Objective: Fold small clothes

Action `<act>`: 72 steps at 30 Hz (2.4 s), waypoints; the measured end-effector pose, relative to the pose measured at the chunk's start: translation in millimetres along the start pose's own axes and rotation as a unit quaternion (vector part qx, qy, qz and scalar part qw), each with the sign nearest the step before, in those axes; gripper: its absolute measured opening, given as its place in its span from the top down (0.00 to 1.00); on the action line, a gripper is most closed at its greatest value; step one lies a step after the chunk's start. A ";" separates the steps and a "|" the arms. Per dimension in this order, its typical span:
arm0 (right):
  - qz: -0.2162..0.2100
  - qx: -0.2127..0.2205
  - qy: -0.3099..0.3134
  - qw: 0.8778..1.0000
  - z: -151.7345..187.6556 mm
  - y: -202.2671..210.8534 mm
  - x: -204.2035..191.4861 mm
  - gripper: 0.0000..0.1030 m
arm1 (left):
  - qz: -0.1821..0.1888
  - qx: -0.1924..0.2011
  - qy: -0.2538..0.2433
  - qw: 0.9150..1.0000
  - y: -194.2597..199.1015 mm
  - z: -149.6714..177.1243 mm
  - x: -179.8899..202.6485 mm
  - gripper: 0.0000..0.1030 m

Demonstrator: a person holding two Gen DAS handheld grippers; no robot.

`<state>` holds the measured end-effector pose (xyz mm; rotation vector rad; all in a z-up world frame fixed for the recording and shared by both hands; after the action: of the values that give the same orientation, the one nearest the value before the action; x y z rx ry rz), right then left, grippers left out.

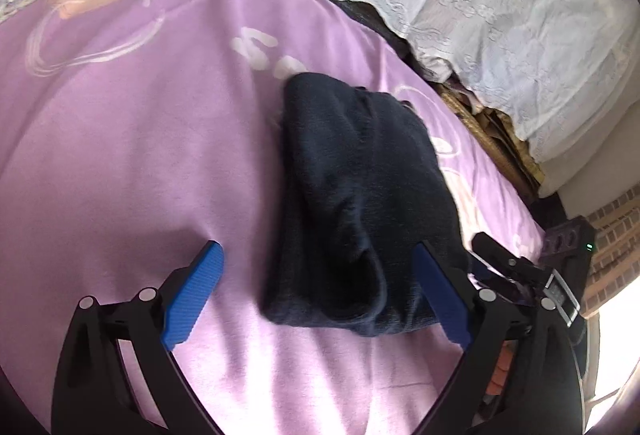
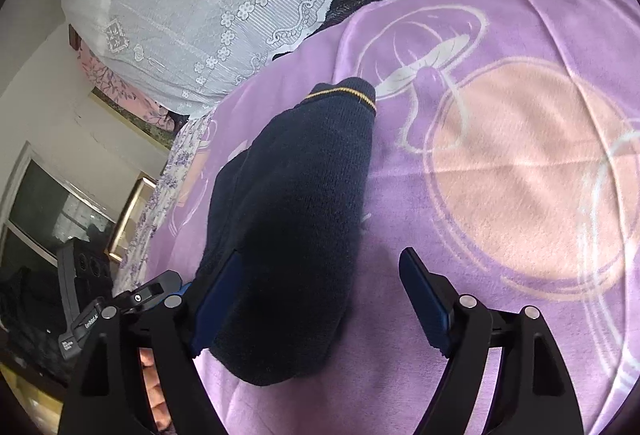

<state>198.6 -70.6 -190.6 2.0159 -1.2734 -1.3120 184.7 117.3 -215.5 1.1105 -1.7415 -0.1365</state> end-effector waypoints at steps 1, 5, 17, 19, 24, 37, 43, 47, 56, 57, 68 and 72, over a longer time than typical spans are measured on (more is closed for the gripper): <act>-0.007 -0.006 -0.004 1.000 0.9 -2.4 -2.2 0.21 | 0.004 -0.006 0.001 1.000 -4.3 0.0 1.8 0.10; -0.024 -0.024 -0.015 0.999 -1.5 -13.8 -12.5 0.21 | -0.007 -0.031 -0.003 0.999 -25.3 2.3 0.7 0.09; -0.046 -0.043 -0.079 0.995 -20.8 -61.7 -8.5 0.37 | 0.006 -0.037 -0.026 0.999 -57.4 -6.7 7.6 0.25; -0.047 -0.036 -0.070 0.996 -21.0 -62.0 -8.0 0.41 | 0.006 -0.029 -0.025 0.999 -54.0 -6.4 6.6 0.34; -0.037 -0.012 -0.042 0.998 -20.9 -53.9 -11.8 0.49 | 0.000 -0.009 -0.024 1.000 -43.6 -7.6 8.0 0.60; -0.084 0.007 0.055 0.995 9.1 -1.5 -94.0 0.51 | -0.036 0.050 -0.045 0.997 52.4 17.6 21.1 0.64; -0.121 -0.009 0.090 0.989 40.8 7.6 -159.2 0.51 | -0.093 0.081 -0.044 0.991 124.8 31.2 8.6 0.64; -0.151 -0.026 0.109 0.982 63.0 7.8 -210.8 0.51 | -0.121 0.107 -0.040 0.986 176.7 35.1 -2.5 0.64; -0.188 -0.052 0.162 0.967 108.9 6.5 -307.5 0.51 | -0.157 0.164 -0.015 0.974 274.1 45.4 -33.0 0.64; -0.190 -0.055 0.167 0.966 113.1 5.3 -316.3 0.51 | -0.160 0.172 -0.009 0.972 285.5 47.2 -39.5 0.64; -0.193 -0.097 0.219 0.952 163.3 -35.3 -392.0 0.51 | -0.162 0.224 0.059 0.959 340.7 64.9 -111.5 0.64; -0.187 -0.113 0.230 0.948 178.2 -54.5 -403.5 0.51 | -0.165 0.230 0.081 0.956 345.8 73.5 -137.5 0.64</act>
<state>13.2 326.3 -115.4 2.2800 -0.5258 -0.9858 -76.9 384.9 -153.4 1.7007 -1.4635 0.1636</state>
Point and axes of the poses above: each gripper's, at about its wrist camera, not at the fingertips, and y roughly against the way its jaws point, x to its right, z to its underside, the point moved 10 cm from there along -y, roughly the way its jaws point, and after that the axes turned 13 degrees about z, right-handed, at the moved point
